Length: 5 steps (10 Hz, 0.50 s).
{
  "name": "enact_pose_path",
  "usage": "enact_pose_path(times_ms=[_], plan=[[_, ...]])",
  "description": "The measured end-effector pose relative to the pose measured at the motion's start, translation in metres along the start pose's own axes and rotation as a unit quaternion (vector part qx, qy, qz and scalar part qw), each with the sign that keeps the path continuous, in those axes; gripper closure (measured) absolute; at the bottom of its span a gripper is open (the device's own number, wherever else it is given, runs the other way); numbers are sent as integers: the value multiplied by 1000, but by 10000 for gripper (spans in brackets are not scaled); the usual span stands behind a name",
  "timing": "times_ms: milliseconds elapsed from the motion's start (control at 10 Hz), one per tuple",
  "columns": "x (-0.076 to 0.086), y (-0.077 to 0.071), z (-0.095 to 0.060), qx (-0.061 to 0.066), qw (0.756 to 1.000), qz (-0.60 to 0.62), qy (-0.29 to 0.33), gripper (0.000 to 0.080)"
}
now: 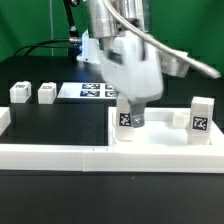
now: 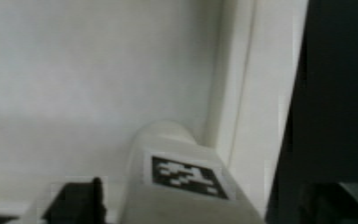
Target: Assemble square table
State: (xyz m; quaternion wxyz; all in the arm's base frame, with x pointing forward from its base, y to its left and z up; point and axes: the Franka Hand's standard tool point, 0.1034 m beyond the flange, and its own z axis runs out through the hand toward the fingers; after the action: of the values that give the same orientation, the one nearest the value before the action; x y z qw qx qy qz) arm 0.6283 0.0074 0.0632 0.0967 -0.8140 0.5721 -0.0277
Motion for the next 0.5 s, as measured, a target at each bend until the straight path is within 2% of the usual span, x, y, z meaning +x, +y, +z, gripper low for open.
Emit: enact_pose_path(times_ms=[100, 500], plan=[[5, -3, -6, 5, 996, -89, 2, 172], [5, -1, -3, 2, 981, -196, 2, 153]])
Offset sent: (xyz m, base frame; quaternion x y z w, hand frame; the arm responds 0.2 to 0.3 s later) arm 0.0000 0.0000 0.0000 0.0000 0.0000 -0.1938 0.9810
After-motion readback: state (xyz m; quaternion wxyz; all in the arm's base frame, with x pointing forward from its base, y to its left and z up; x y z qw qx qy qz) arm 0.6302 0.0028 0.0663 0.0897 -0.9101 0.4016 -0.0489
